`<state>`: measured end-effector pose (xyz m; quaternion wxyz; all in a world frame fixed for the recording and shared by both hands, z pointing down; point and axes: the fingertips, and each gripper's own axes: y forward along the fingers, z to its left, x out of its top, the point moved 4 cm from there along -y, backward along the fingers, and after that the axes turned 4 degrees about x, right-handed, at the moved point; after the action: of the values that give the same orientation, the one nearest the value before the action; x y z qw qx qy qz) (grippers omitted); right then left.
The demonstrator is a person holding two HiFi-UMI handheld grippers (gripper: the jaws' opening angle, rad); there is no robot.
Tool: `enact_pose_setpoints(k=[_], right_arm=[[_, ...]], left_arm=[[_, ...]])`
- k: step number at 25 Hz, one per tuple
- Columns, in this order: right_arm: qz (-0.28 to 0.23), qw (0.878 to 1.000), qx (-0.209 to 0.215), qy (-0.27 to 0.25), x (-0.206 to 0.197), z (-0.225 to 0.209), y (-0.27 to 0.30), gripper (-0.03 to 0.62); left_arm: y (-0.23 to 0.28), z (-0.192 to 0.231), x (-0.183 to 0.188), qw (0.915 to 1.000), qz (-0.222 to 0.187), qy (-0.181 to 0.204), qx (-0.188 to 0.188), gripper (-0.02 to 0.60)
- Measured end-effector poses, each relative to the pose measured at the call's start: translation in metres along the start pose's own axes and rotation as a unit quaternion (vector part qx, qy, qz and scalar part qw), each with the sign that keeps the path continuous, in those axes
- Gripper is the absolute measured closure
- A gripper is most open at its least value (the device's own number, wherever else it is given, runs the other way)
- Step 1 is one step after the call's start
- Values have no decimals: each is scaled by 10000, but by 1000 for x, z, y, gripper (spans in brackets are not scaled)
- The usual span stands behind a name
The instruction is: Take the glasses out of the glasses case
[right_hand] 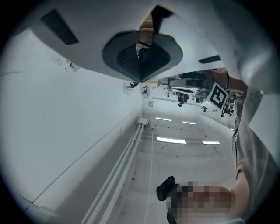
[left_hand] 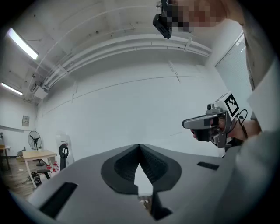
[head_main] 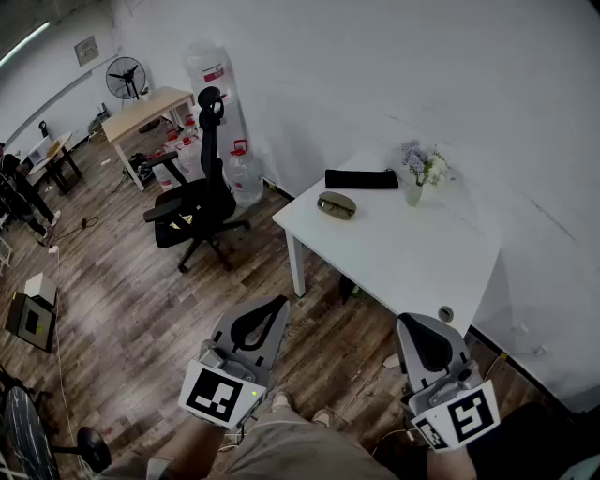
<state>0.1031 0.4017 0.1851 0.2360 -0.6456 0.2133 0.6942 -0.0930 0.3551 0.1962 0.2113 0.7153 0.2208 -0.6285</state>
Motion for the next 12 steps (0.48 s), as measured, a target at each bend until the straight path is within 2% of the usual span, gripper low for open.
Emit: enact_pose_setpoints(k=[12], right_arm=[[-80, 9997, -23, 212, -2, -1, -1, 564]], left_arm=[[-2, 2, -1, 10000, 26, 8, 0, 568]])
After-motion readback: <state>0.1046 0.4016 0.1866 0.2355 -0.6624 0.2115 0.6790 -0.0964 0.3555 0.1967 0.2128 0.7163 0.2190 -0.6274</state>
